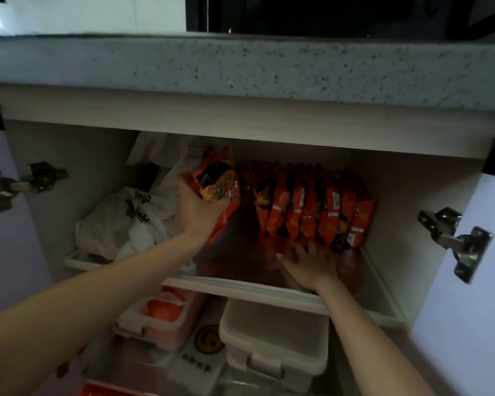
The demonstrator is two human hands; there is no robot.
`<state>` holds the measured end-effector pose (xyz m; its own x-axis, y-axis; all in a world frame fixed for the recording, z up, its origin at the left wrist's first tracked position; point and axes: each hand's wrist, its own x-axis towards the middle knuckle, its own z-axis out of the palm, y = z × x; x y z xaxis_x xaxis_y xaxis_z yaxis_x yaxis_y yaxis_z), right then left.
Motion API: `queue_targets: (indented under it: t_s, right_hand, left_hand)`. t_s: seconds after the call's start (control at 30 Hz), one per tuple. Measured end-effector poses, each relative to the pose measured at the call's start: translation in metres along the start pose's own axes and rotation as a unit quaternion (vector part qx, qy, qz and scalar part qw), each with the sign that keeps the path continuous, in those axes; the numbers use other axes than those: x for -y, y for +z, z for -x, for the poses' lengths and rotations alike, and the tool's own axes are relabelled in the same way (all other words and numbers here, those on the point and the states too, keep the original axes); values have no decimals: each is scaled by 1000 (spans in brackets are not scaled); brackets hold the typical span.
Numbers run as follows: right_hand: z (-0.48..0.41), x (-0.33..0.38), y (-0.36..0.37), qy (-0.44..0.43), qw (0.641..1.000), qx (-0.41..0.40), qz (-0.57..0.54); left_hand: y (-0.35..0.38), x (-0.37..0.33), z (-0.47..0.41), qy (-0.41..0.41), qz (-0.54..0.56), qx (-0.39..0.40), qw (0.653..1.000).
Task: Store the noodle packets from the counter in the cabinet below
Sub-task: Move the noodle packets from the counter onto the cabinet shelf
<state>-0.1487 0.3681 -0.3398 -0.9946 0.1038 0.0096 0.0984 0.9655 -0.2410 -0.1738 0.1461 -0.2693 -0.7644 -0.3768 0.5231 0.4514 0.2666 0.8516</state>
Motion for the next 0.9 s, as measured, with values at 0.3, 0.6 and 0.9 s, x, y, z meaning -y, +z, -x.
queue_targets:
  t_s: [0.3, 0.6, 0.9]
  right_hand:
    - [-11, -5, 7, -22, 999, -39, -9]
    - [-14, -4, 11, -24, 997, -69, 0]
    - [-15, -4, 10, -11, 999, -51, -6]
  left_hand:
    - [92, 42, -20, -40, -160, -10, 986]
    - [107, 70, -36, -11, -84, 47, 995]
    - [105, 68, -57, -22, -234, 234, 943]
